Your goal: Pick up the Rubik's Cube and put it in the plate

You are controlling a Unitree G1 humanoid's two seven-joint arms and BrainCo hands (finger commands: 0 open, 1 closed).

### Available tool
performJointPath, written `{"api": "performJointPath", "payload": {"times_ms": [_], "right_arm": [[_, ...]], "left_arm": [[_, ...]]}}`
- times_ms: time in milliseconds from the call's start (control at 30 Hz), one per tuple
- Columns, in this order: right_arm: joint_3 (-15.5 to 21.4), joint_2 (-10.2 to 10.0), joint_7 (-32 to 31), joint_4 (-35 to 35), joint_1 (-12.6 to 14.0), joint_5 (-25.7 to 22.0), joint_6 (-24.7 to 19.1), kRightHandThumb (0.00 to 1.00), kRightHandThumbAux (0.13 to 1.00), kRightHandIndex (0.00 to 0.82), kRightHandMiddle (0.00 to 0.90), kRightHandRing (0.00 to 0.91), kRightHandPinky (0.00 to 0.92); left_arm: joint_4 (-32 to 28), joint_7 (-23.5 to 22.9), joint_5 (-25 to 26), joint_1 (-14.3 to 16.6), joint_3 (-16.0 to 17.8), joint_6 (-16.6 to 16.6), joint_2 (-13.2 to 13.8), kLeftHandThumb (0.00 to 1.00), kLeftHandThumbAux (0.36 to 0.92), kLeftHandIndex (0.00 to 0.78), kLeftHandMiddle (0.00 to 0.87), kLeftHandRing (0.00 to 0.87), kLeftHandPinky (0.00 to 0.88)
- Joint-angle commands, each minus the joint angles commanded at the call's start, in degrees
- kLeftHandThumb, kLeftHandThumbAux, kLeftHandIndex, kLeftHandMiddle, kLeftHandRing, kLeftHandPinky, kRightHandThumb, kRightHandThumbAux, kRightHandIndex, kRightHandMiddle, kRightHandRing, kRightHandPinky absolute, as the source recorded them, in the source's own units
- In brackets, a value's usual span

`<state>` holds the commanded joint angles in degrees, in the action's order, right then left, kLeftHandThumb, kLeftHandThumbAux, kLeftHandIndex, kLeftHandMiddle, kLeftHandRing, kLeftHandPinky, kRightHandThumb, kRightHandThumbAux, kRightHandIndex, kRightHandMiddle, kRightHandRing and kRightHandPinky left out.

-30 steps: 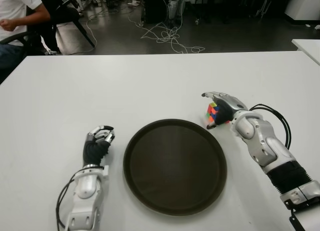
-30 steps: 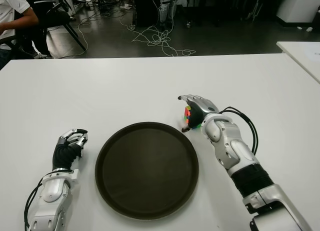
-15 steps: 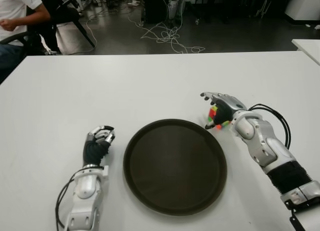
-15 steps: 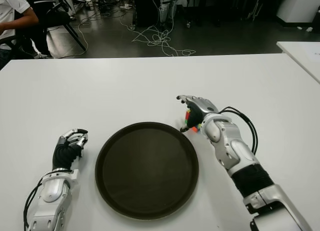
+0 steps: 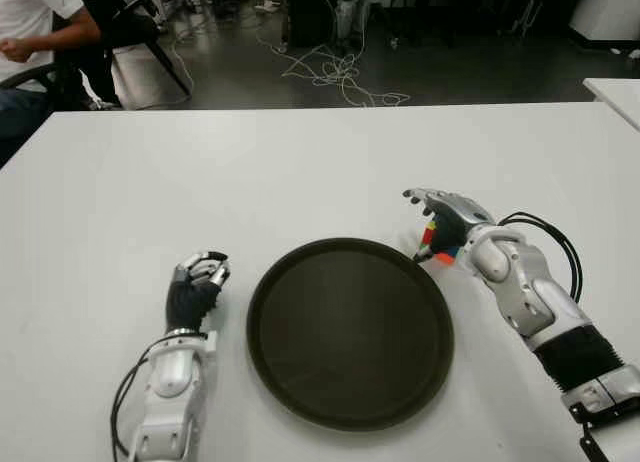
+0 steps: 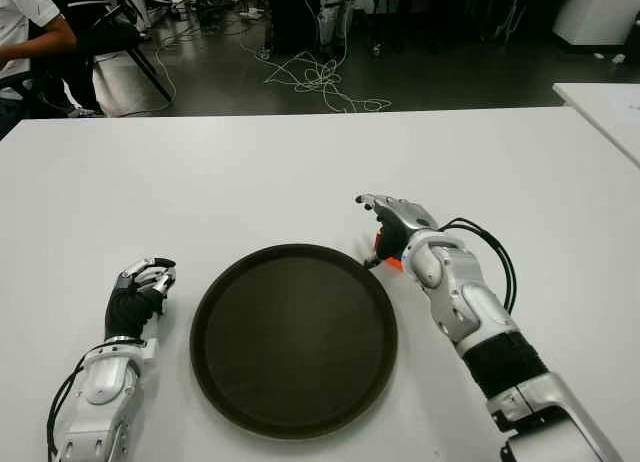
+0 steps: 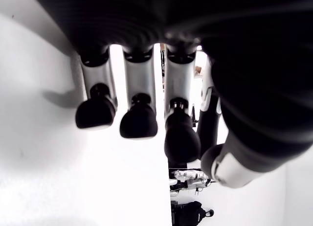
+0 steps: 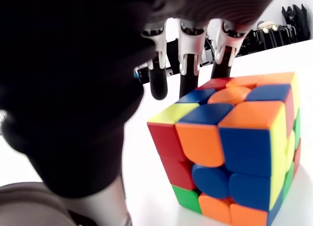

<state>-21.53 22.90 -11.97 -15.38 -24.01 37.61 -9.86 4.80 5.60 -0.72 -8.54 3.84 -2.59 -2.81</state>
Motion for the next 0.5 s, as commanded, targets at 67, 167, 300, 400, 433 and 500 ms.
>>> {"api": "performJointPath", "payload": {"times_ms": [67, 167, 300, 400, 433, 500], "right_arm": [[0.02, -0.01, 0.00, 0.06, 0.02, -0.03, 0.01, 0.000, 0.938, 0.049, 0.391, 0.566, 0.422], [0.04, 0.03, -0.13, 0.17, 0.02, -0.07, 0.00, 0.000, 0.943, 0.047, 0.401, 0.609, 0.455], [0.01, 0.22, -0.56, 0.44, -0.02, 0.06, -0.36, 0.000, 0.953, 0.041, 0.514, 0.686, 0.617], [-0.04, 0.41, -0.71, 0.46, -0.18, 0.30, -0.55, 0.000, 0.945, 0.034, 0.536, 0.702, 0.668], [0.00, 0.52, -0.59, 0.40, -0.27, 0.35, -0.37, 0.000, 0.946, 0.033, 0.537, 0.702, 0.678], [0.10, 0.73, -0.46, 0.32, -0.46, 0.41, -0.11, 0.000, 0.953, 0.032, 0.542, 0.702, 0.687]], "left_arm": [[0.00, 0.00, 0.06, 0.00, 0.02, 0.04, -0.03, 0.710, 0.704, 0.444, 0.810, 0.819, 0.810], [-0.06, 0.02, 0.11, 0.00, 0.03, 0.00, -0.08, 0.710, 0.704, 0.444, 0.809, 0.819, 0.807], [-0.05, 0.11, 0.09, 0.06, 0.08, -0.17, -0.09, 0.710, 0.704, 0.444, 0.809, 0.819, 0.809], [0.10, 0.00, 0.14, 0.10, 0.14, 0.03, -0.01, 0.710, 0.704, 0.444, 0.809, 0.821, 0.815], [0.19, -0.05, 0.15, 0.11, 0.14, 0.19, 0.01, 0.710, 0.704, 0.444, 0.809, 0.821, 0.815], [0.30, -0.10, 0.16, 0.11, 0.15, 0.41, 0.04, 0.710, 0.704, 0.444, 0.808, 0.821, 0.814]]}}
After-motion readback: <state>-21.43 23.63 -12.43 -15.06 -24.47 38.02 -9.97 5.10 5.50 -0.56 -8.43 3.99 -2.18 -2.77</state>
